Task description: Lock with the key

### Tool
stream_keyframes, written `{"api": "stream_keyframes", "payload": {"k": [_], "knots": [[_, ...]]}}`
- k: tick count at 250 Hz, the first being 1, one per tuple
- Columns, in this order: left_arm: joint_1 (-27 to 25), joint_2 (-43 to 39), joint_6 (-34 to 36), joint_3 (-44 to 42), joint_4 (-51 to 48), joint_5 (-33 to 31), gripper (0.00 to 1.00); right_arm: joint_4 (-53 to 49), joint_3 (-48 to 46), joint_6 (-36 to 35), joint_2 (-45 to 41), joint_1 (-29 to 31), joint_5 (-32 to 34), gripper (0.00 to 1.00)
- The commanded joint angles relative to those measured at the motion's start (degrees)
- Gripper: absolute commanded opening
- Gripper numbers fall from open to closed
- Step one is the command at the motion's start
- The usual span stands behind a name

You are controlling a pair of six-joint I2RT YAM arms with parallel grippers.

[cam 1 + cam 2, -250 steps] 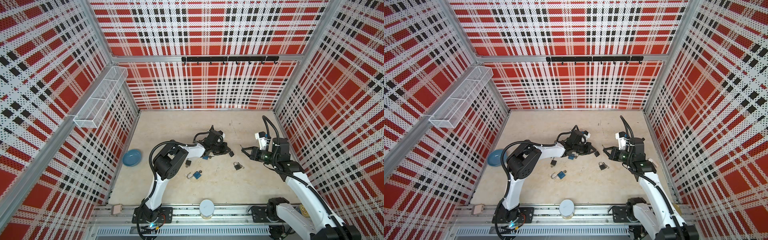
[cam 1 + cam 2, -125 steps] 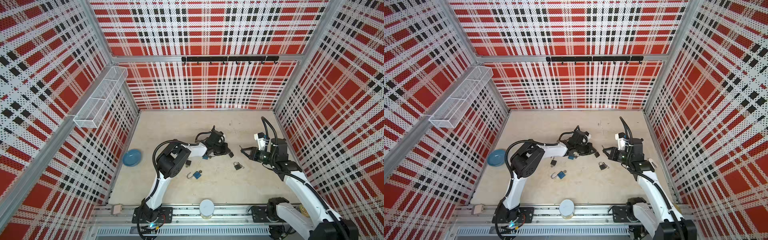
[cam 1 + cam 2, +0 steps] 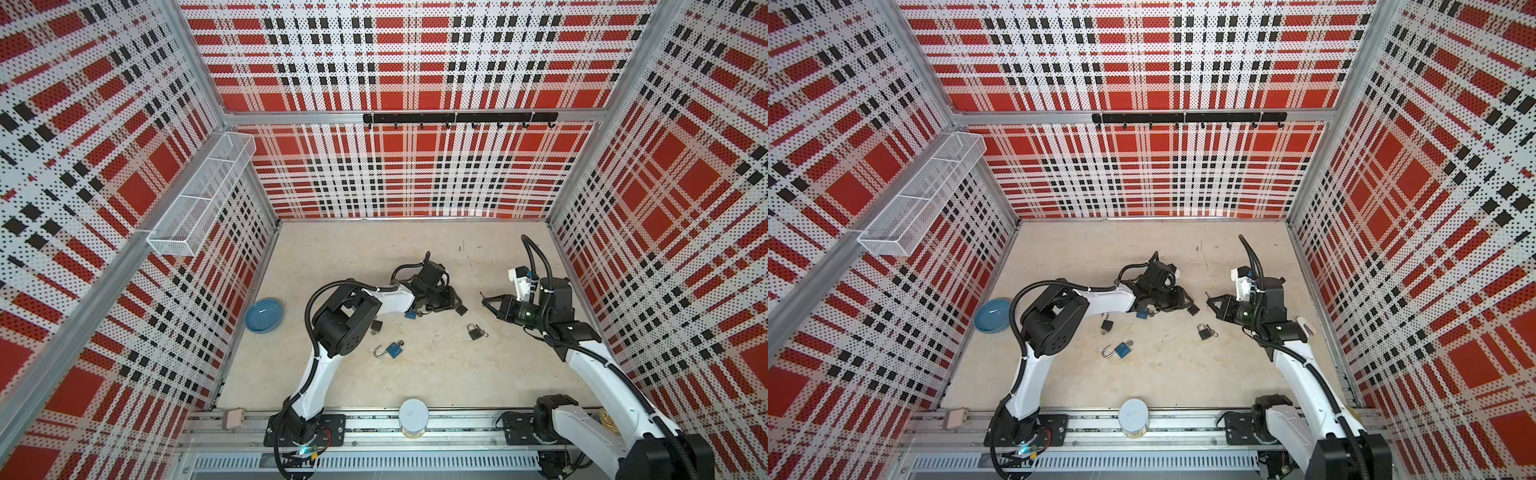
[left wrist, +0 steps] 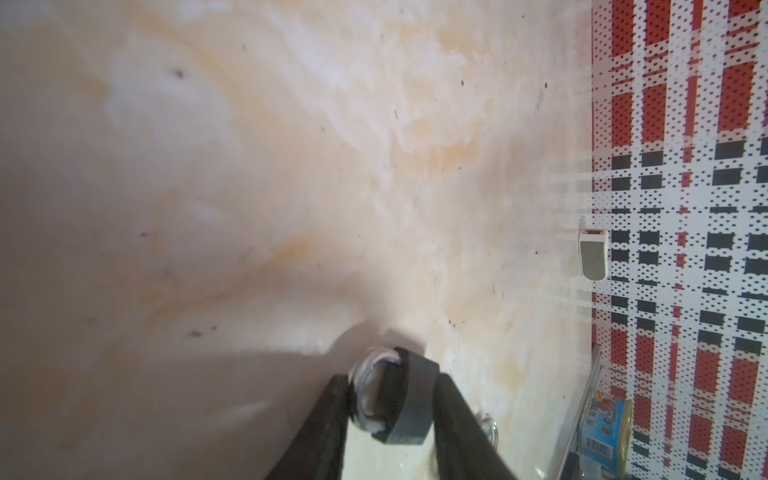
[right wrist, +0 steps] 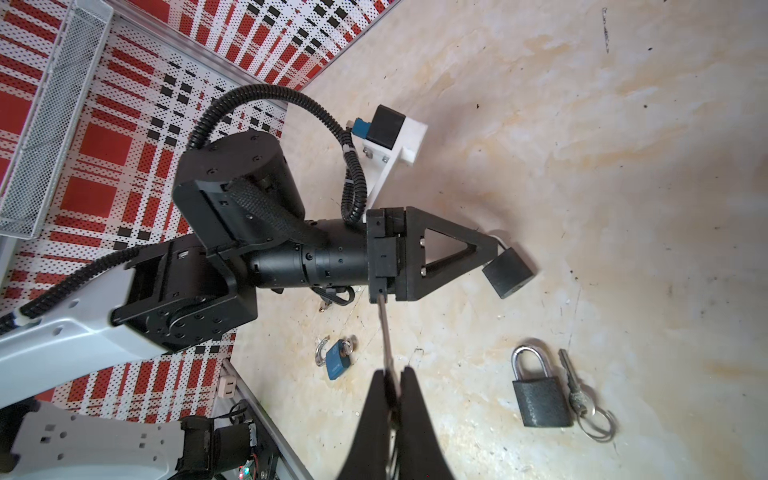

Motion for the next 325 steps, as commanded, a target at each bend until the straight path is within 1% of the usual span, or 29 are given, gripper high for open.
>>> {"api": "stream_keyframes", "payload": {"k": [1, 58, 61, 110, 158, 200, 233, 276, 312, 325], "knots": [[0.5, -2.7, 1.1, 0.4, -1.2, -2.4, 0.39, 2.4, -0.6, -1.5, 1.4, -0.1, 2.8, 0.00], [2.6, -7.4, 1.8, -2.0, -1.4, -4.2, 0.40, 3.3, 2.1, -3.1, 8.9, 0.4, 4.6, 0.00], [2.8, -7.7, 1.8, -2.1, -1.4, -4.3, 0.40, 3.5, 2.3, -4.5, 9.4, 0.5, 4.7, 0.00], [5.3, -14.2, 1.9, -7.0, -0.3, -5.4, 0.39, 6.0, 6.0, -6.4, 18.6, 3.5, 7.7, 0.00], [6.7, -22.2, 1.7, -11.6, 0.8, -5.4, 0.39, 7.7, 9.9, -6.7, 28.1, 6.7, 11.0, 0.00], [7.3, -28.4, 1.5, -15.6, 1.4, -5.7, 0.40, 8.0, 12.4, -6.3, 34.4, 7.0, 12.5, 0.00], [7.9, -31.5, 1.5, -17.5, 1.5, -5.2, 0.40, 8.3, 13.4, -6.2, 37.7, 7.5, 13.2, 0.00], [8.5, -33.4, 0.4, -19.9, 2.6, -5.1, 0.41, 8.6, 14.4, -6.1, 40.0, 8.1, 13.7, 0.08], [8.9, -33.6, -1.3, -21.6, 4.8, -4.2, 0.41, 8.0, 15.2, -6.2, 41.3, 8.5, 14.6, 0.11], [9.1, -33.6, -1.9, -22.2, 5.9, -3.8, 0.41, 7.9, 15.2, -6.4, 41.4, 8.5, 14.9, 0.14]]}}
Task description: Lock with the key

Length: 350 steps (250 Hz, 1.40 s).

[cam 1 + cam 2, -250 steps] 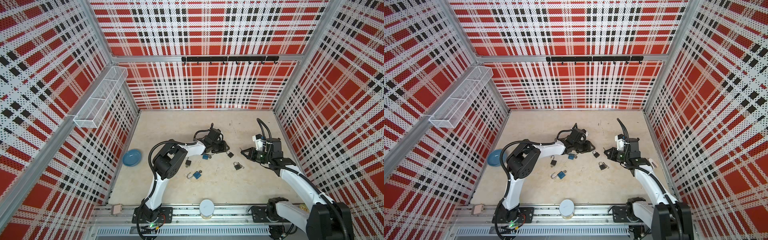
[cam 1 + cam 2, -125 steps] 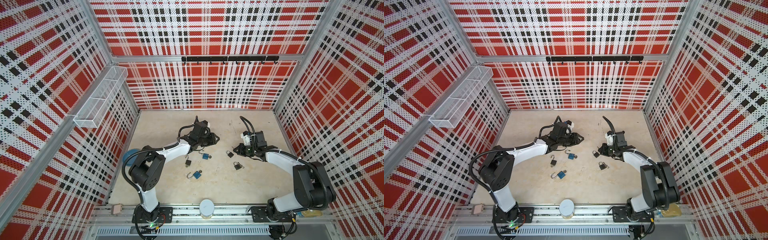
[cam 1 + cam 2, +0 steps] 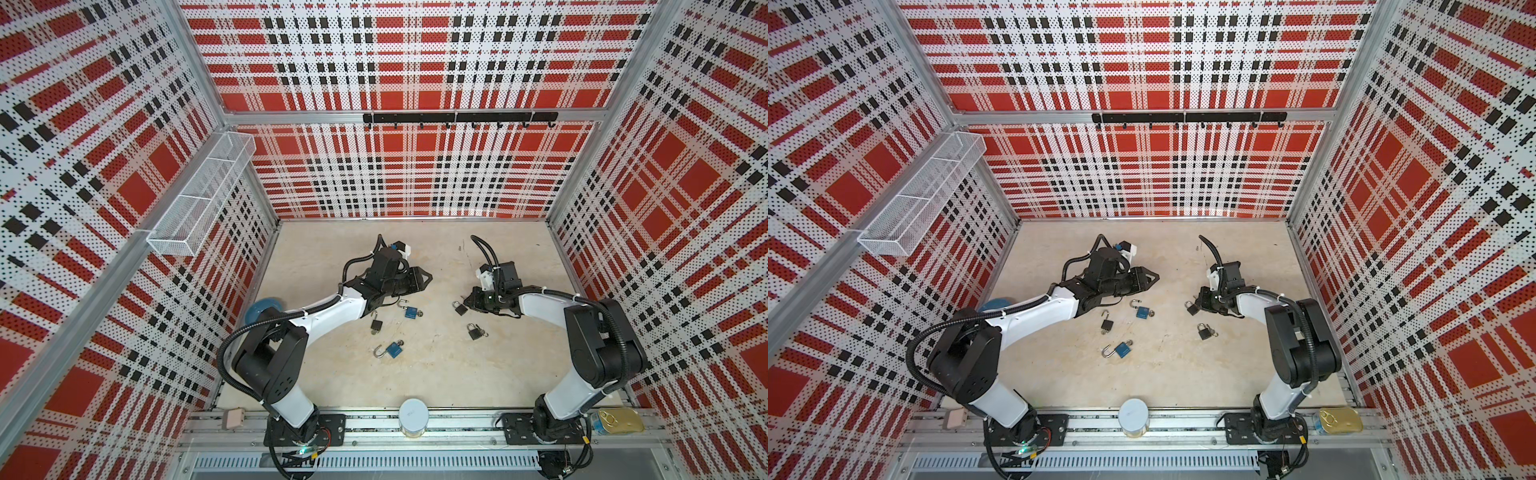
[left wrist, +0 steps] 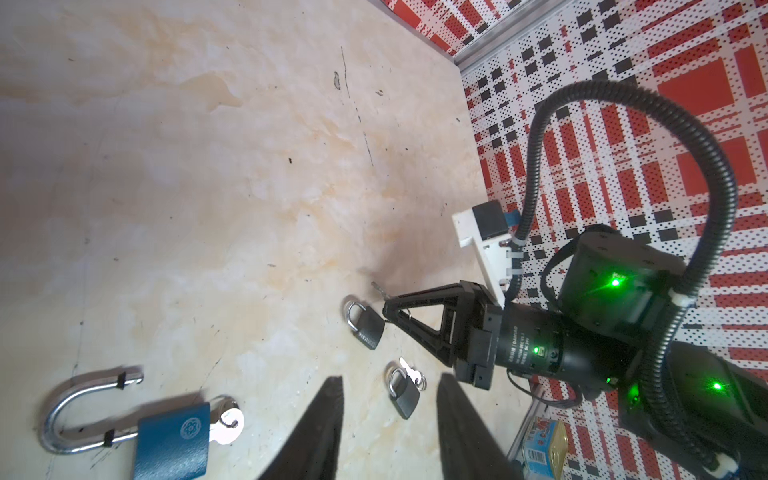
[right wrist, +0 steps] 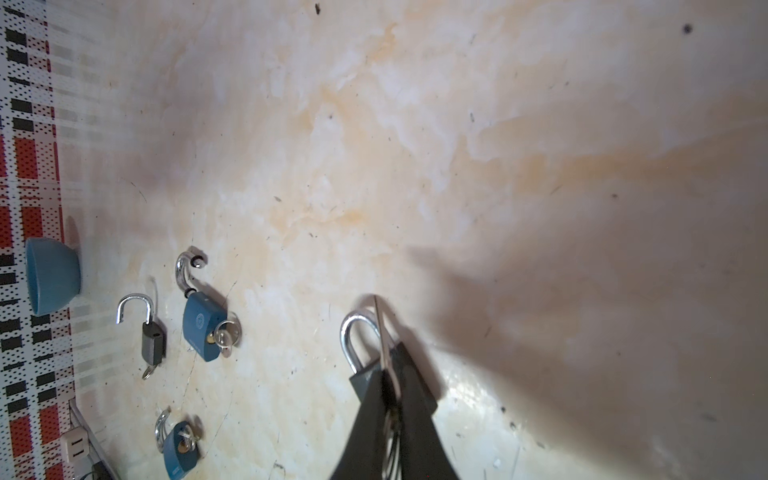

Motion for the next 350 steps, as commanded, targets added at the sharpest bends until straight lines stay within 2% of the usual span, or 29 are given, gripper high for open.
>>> {"api": "stream_keyframes", "payload": {"k": [1, 90, 185, 246, 293, 350], "knots": [[0.6, -1.4, -1.8, -1.4, 3.7, 0.8, 0.41, 1.4, 1.5, -1.0, 1.0, 0.4, 1.6, 0.15], [1.0, -1.3, -2.7, -2.3, 5.5, 1.5, 0.41, -0.4, 1.7, -1.6, 0.8, 0.4, 3.3, 0.20], [2.8, -6.1, -1.9, -5.0, 4.5, 0.2, 0.41, -3.7, 1.4, -2.7, -8.7, 2.1, 4.4, 0.22], [4.2, -14.1, 2.7, -9.0, -5.5, -5.8, 0.41, -5.4, 2.7, -8.3, -11.7, 11.1, 12.7, 0.30], [6.9, -19.9, 5.0, -12.1, -15.0, -9.0, 0.41, -4.8, 5.2, -12.7, -9.2, 17.6, 14.6, 0.36], [10.4, -28.5, 4.8, -17.6, -18.5, -11.6, 0.44, -6.4, 12.4, -16.8, -1.5, 22.3, 10.9, 0.46]]}}
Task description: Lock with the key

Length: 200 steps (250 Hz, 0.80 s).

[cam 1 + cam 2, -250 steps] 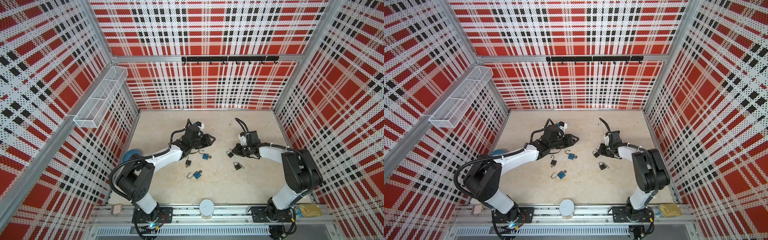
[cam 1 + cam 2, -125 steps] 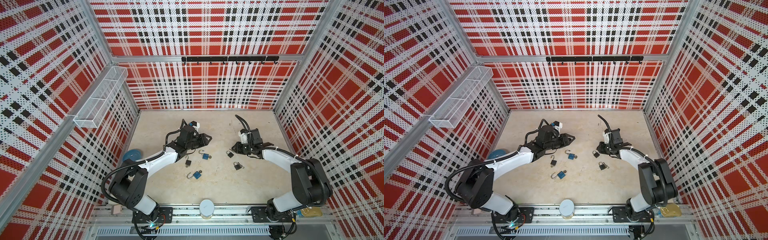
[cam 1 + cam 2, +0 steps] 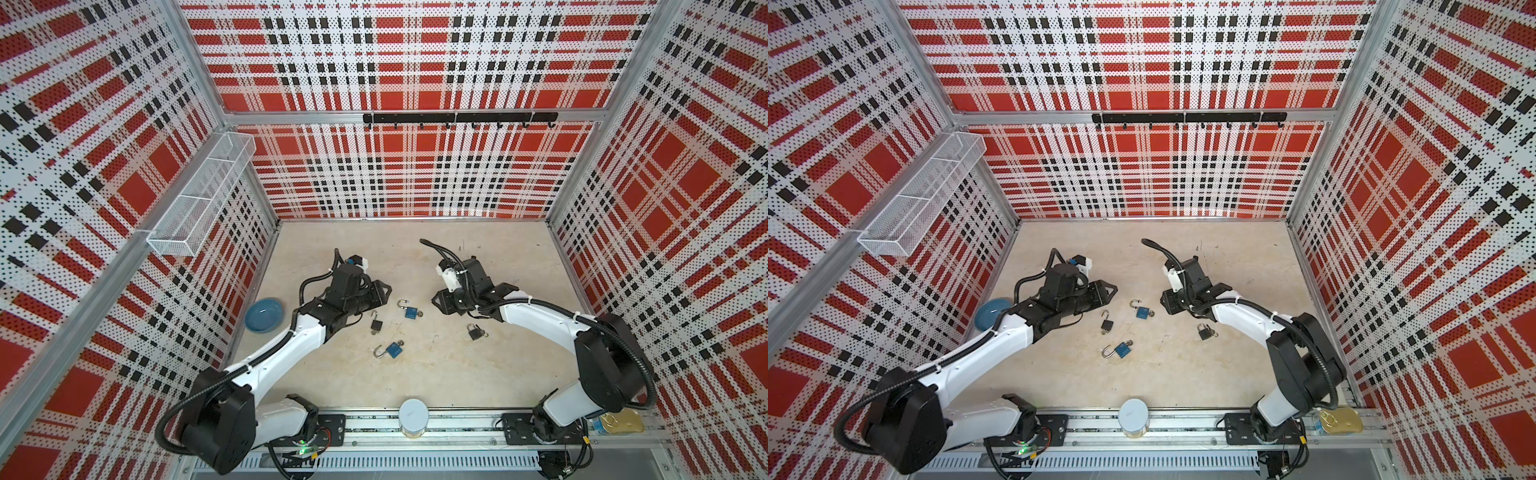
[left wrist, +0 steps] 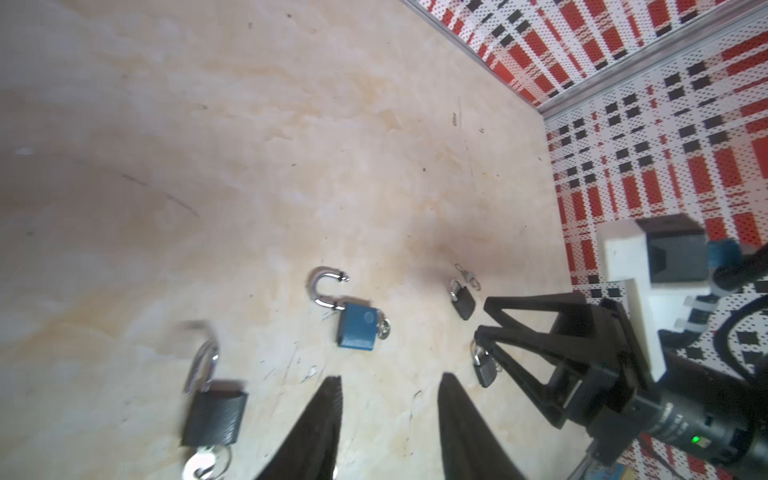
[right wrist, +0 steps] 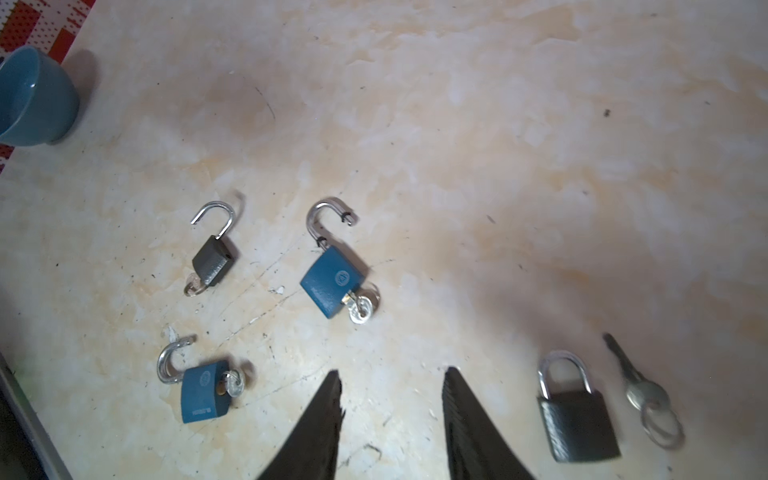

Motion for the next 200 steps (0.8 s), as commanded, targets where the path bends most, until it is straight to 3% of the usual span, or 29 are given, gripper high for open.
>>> {"api": "stream_keyframes", "payload": {"k": [1, 114, 200], "knots": [[1.9, -4.0, 1.1, -2.0, -4.1, -3.0, 0.44, -0.3, 3.6, -4.3, 3.7, 1.8, -1.5, 0.46], [8.5, -12.8, 0.9, -7.1, -7.1, -0.6, 0.51, -1.9, 15.2, -6.9, 18.1, 5.0, -4.4, 0.51], [11.4, -13.9, 1.0, -7.7, -7.9, 0.3, 0.52, -1.9, 16.1, -6.7, 21.8, 5.8, -6.2, 0.55]]}}
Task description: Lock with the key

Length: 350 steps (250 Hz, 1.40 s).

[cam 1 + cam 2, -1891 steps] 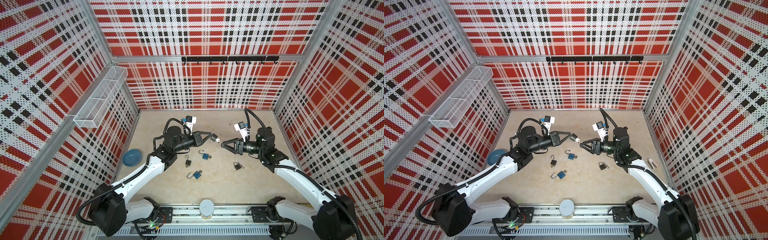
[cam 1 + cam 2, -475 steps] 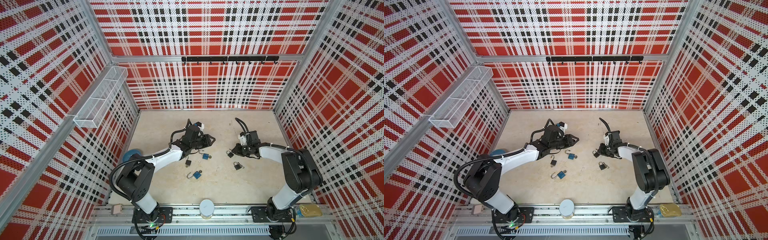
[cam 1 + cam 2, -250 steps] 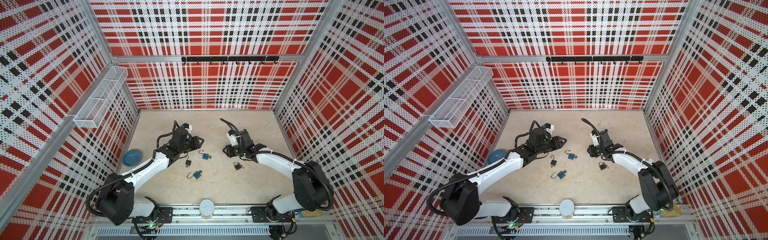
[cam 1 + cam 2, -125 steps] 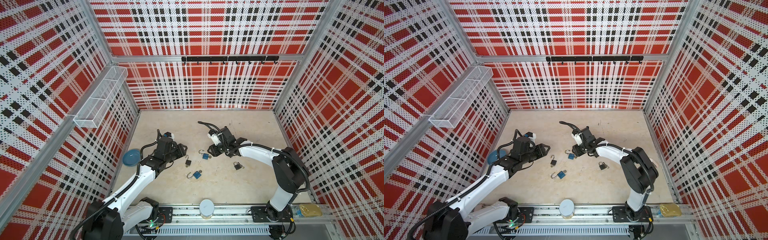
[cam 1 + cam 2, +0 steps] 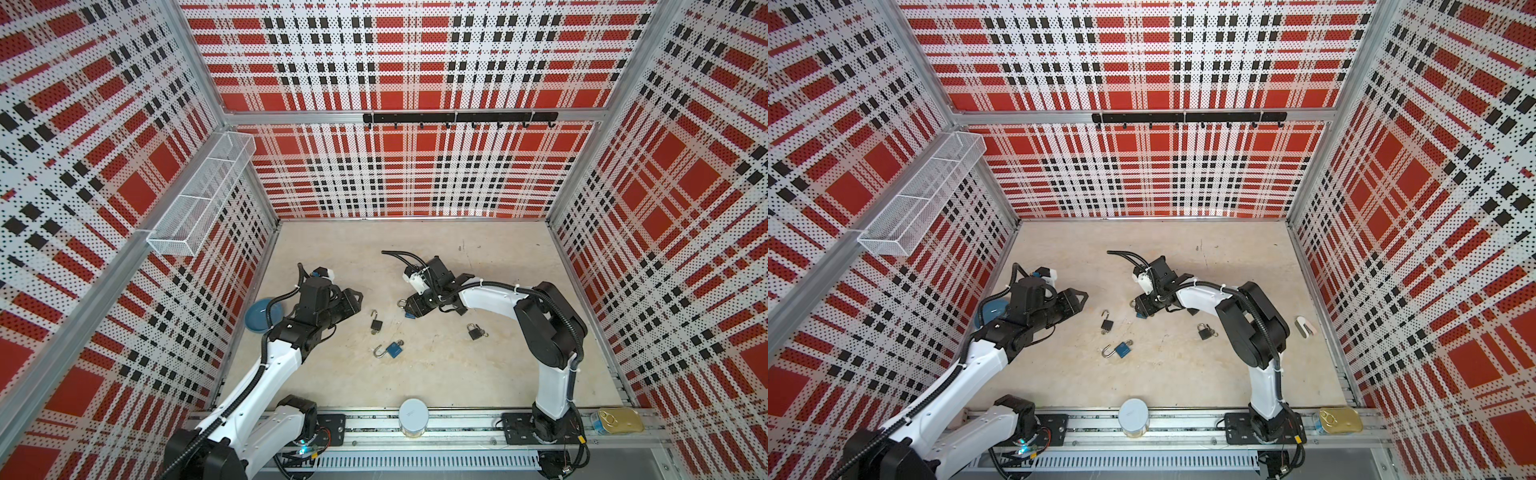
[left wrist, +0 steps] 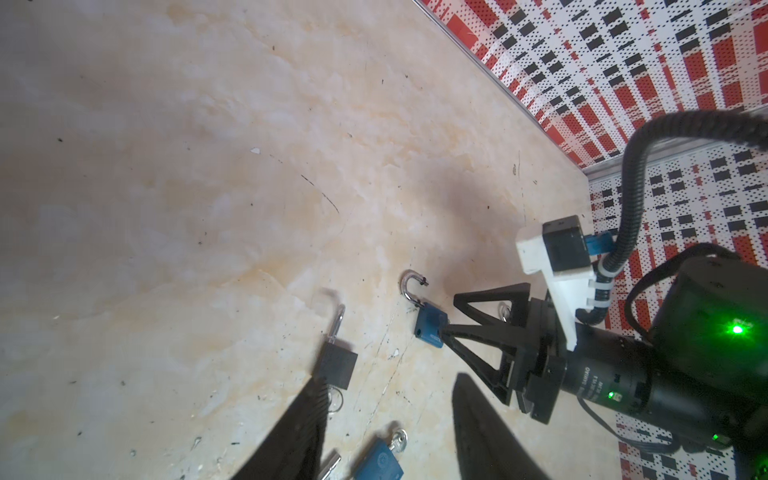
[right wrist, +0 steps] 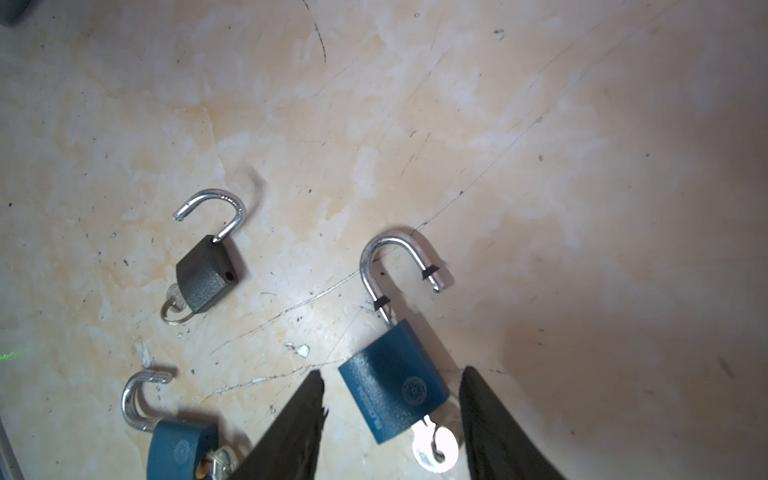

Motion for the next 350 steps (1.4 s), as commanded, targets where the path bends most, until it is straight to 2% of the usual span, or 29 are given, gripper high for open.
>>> {"api": "stream_keyframes", "payload": {"k": [1, 235, 264, 300, 350], "knots": [[0.7, -0.6, 0.6, -1.0, -0.4, 0.4, 0.52, 0.6, 1.3, -1.2, 1.6, 0.3, -1.4, 0.55], [0.8, 0.6, -1.0, -2.1, 2.0, 1.7, 0.51, -0.6, -3.2, -0.9, -2.0, 3.5, 1.2, 0.56], [0.8, 0.5, -0.9, -2.1, 2.2, 1.7, 0.51, -0.5, -3.8, -0.9, -3.3, 3.9, 3.9, 0.56], [0.8, 0.5, -1.0, -2.3, 2.3, 1.8, 0.51, -0.4, -3.6, -1.7, -3.9, 5.8, 11.5, 0.57], [0.8, 0.3, -1.0, -2.4, 2.3, 1.8, 0.52, -0.1, -2.4, -2.8, -2.6, 8.5, 17.4, 0.57]]}}
